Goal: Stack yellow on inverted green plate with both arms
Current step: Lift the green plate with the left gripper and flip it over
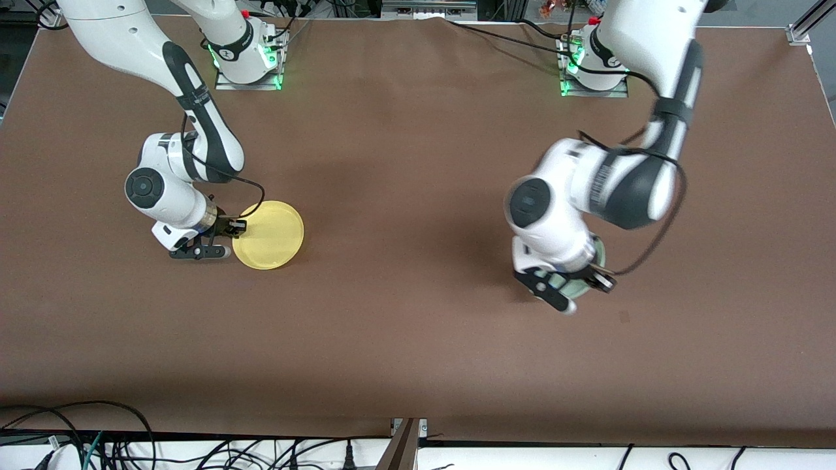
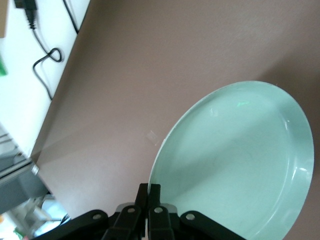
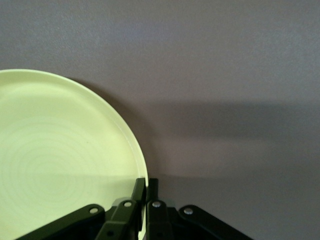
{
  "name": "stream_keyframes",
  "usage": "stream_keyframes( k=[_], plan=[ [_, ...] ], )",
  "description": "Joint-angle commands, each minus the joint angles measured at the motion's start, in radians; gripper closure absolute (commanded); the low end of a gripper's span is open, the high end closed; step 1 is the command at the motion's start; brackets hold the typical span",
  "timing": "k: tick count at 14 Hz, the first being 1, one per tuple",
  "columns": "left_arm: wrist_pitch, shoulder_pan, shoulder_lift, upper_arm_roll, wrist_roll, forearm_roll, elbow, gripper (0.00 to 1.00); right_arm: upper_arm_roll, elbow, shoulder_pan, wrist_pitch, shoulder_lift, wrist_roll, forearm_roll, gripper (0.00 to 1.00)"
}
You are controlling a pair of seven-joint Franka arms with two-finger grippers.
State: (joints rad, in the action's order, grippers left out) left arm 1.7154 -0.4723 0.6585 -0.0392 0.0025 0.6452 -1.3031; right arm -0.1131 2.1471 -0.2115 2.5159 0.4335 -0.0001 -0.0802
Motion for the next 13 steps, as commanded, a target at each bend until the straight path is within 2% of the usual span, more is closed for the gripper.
stream_keyframes(
  k=[1, 4, 7, 10, 13],
  plan=[
    [-0.089, -0.139, 0.044, 0.022, -0.22, 0.094, 0.024, 1.0, 0.001, -0.048, -0.012, -0.02, 0.008, 0.035, -0.015, 1.0],
    [-0.151, -0.273, 0.085, 0.022, -0.411, 0.181, 0.024, 1.0, 0.009, -0.125, -0.014, -0.11, 0.013, 0.048, -0.016, 1.0],
    [-0.166, -0.357, 0.107, 0.022, -0.518, 0.186, 0.022, 1.0, 0.024, -0.174, -0.012, -0.117, 0.014, 0.092, -0.051, 1.0],
    [-0.174, -0.429, 0.17, 0.033, -0.616, 0.203, 0.025, 1.0, 0.029, -0.196, -0.008, -0.117, 0.014, 0.097, -0.073, 1.0],
    [-0.184, -0.48, 0.191, 0.038, -0.683, 0.209, 0.025, 1.0, 0.029, -0.202, -0.003, -0.117, 0.014, 0.094, -0.138, 1.0]
  ],
)
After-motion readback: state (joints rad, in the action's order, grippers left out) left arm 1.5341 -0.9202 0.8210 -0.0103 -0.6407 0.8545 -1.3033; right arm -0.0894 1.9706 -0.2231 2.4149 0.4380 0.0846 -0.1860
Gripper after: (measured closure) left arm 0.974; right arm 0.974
